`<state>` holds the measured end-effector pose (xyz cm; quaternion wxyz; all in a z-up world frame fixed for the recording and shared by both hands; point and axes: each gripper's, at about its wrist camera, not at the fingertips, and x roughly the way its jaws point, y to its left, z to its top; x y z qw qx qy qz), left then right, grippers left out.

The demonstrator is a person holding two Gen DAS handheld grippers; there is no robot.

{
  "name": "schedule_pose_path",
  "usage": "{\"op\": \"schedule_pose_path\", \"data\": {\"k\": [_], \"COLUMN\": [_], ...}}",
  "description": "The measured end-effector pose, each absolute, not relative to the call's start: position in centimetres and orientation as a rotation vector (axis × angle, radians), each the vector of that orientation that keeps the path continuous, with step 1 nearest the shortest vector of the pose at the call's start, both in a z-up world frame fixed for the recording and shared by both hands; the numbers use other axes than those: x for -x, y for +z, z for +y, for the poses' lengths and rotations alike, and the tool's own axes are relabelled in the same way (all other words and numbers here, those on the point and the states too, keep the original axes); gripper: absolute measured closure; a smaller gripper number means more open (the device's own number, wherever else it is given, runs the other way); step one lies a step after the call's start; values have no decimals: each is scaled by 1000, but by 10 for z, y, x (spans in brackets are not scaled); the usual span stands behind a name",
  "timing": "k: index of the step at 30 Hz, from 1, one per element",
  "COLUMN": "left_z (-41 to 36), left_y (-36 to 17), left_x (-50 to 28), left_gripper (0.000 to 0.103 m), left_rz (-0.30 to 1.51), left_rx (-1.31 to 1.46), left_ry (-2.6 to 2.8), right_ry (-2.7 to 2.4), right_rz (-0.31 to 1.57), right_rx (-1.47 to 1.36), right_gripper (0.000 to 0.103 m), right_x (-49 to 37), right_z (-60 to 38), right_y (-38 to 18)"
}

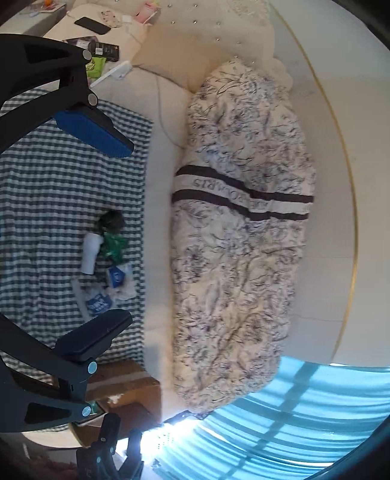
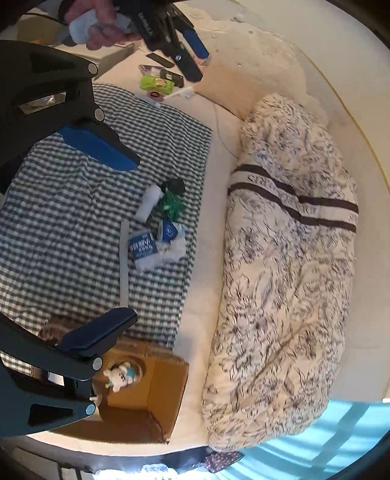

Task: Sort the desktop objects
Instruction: 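Move both tools back over the remaining items on the cloth, then grasp the blue-labelled floss-pick tub with the right tool while the left tool grasps the white plastic bottle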

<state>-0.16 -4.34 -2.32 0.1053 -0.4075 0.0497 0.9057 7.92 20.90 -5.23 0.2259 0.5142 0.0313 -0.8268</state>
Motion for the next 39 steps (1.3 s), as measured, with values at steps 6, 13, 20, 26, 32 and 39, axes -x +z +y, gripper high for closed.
{"op": "schedule_pose_path", "data": {"k": [6,13,20,26,32,39], "left_z": [-41,-33,-26,-19,-14,-5], "left_y": [-52,-91,-131,-165,-206,-261], "left_x": [11,28,46,62,77,86], "left_gripper": [0,0,0,0,0,0], "left_rz": [190,199,184,224,238,193], "left_rx": [1274,1390,1501,1554,1620,1670], "left_ry": [2587,2472,2394,2355,2371,2296], "right_ry": [-2234,-2191,-2147,-2108,-2055,-1989], "right_rz": [92,96,135,162,190,233], "right_rx": [-1504,-1605,-1669,-1700,-1720,-1753], "right_gripper": [10,10,10,10,10,10], "right_x": [-73,-56,-36,-16,2,16], "right_z": [197,193,185,176,164,153], "right_y": [-76,-109,-143,-175,-217,-267]}}
